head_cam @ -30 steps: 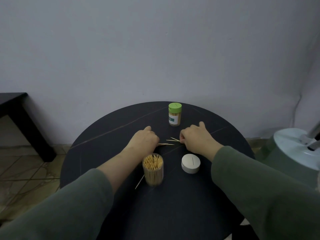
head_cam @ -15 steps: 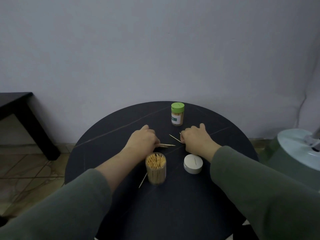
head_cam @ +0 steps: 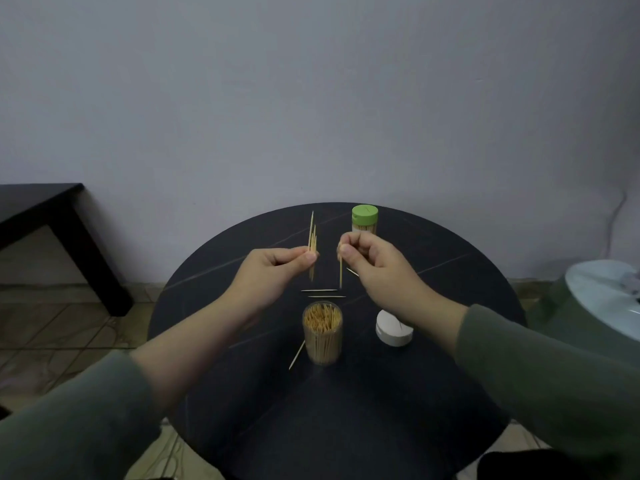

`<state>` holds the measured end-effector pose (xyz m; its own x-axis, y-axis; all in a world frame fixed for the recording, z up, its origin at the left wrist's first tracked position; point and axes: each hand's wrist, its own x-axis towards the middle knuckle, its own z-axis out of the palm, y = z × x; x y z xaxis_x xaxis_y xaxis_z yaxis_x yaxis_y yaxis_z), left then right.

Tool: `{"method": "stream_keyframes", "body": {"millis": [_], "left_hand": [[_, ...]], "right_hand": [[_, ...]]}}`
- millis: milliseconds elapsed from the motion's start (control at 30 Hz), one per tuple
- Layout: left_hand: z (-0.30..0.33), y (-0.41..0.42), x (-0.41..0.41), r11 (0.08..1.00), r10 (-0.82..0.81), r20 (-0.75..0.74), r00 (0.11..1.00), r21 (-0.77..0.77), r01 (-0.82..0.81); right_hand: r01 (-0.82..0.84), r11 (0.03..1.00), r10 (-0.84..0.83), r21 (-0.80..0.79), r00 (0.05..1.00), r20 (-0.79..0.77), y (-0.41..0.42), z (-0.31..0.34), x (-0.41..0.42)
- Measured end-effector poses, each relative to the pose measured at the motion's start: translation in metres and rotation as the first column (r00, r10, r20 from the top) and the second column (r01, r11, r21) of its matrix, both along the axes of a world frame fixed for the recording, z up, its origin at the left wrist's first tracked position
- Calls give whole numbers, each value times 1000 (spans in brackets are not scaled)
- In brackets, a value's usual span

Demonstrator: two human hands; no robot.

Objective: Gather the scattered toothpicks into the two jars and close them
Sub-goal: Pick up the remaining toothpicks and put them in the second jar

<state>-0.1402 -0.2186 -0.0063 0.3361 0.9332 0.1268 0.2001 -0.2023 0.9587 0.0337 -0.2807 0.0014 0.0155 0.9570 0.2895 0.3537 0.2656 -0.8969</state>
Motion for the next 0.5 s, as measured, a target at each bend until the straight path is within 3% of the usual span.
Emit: {"method": "stream_keyframes", "body": {"millis": [100,200,367,500], "left_hand": [[1,-17,-5,986,-74,89,993,-141,86],[-8,-28,-8,972,-118,92,989,-194,134],[-21,-34,-13,962,-177,71,982,-197,188],[-26,-33,-18,968,-191,26,981,-162,193]], "right_hand": [[-43,999,42,-7,994,-97,-10,-6,-8],[-54,998,54,-22,999,4,-13,-16,-8],[-87,996,92,-36,979,179,-13,-26,-4],[-77,997,79,-24,989,127,-13,-29,-1]]}}
